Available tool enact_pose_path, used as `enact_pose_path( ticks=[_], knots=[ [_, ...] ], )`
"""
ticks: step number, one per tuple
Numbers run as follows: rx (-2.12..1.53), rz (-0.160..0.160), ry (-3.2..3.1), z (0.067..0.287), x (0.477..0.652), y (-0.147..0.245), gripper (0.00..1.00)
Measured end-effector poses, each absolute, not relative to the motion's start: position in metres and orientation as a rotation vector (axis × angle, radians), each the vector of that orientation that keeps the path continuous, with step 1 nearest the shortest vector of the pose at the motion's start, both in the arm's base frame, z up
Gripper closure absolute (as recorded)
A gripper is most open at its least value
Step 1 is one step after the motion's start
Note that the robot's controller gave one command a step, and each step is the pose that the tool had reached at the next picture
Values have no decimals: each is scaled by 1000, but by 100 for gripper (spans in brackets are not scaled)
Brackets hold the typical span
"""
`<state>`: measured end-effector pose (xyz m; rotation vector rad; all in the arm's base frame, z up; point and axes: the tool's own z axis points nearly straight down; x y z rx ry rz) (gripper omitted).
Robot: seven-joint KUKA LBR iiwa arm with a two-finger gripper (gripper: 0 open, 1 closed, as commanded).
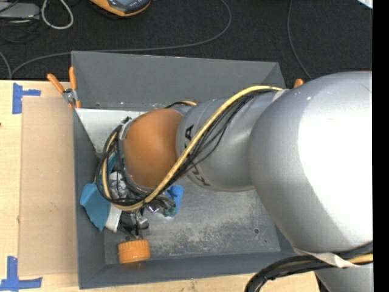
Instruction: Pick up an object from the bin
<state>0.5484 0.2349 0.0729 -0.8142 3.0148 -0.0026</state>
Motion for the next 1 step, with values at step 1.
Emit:
enact_pose_path(
  ticks=[1],
  knots=[
    [-75,12,3126,74,540,230,0]
  ],
)
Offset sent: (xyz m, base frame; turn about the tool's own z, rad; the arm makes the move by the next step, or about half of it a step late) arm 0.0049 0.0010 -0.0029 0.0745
